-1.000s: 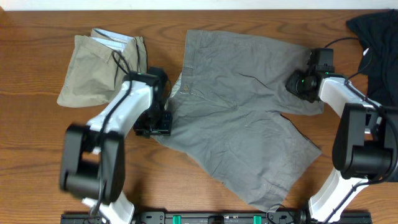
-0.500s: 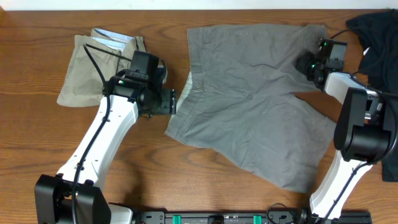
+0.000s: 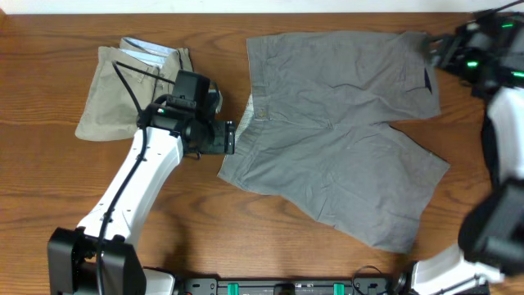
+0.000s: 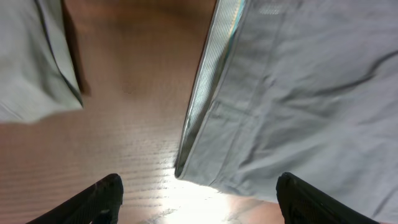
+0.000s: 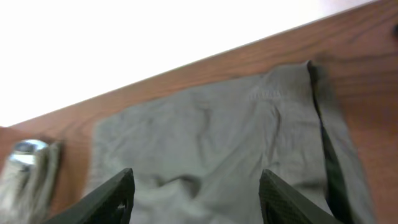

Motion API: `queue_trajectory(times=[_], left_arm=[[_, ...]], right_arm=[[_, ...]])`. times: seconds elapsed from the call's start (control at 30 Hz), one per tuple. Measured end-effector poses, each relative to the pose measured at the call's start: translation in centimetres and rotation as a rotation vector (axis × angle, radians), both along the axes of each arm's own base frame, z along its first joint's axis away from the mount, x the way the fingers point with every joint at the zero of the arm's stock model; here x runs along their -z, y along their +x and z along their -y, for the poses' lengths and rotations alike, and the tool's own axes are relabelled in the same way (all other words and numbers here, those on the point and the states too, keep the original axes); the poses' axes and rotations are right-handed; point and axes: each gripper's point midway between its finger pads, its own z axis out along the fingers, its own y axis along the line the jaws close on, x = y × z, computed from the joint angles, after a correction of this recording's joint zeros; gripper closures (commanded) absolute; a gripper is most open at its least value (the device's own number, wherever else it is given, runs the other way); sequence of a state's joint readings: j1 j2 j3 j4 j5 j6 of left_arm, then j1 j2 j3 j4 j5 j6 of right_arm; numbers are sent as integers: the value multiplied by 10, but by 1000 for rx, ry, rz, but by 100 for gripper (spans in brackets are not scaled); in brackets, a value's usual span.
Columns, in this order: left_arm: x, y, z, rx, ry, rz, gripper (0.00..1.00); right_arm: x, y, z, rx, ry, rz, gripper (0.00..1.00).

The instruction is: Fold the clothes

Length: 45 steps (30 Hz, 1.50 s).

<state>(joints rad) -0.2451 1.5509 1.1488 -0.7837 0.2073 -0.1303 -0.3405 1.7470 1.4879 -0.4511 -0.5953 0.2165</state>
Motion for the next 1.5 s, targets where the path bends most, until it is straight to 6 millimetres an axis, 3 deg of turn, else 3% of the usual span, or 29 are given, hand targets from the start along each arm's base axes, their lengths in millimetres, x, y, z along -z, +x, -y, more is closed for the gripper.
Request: queue_trajectory(times=[0.1, 0.2, 0.4, 0.53, 0.77, 0.83, 0.97, 1.13, 1.33, 1.5], left_arm=[[23, -8, -3, -1, 14, -36, 19], [49, -16, -5, -1, 22, -70, 19], [88, -32, -9, -1, 42, -151, 21], [104, -34, -6, 9, 37, -188, 37], [105, -28, 5, 46, -14, -183, 76], [106, -31, 6, 47, -23, -196, 81], [106, -50, 7, 68, -35, -278, 80], [104, -72, 8, 92, -56, -365, 60], [100, -64, 6, 75, -75, -351, 48], [97, -45, -8, 17, -98, -306, 45]], right_arm=[[-35, -35, -8, 7, 5, -14, 35], [-41, -61, -19, 15, 22, -83, 37], [7, -102, -36, 42, 56, -370, 39], [31, -128, -43, 47, 35, -520, 39], [67, -164, -55, 11, 17, -689, 39], [82, -176, -59, -1, 15, -741, 39], [111, -199, -62, -6, 19, -838, 39], [133, -222, -63, -5, 11, -925, 35], [152, -256, -54, 21, -51, -1057, 31], [170, -277, -38, 93, -40, -1120, 31]])
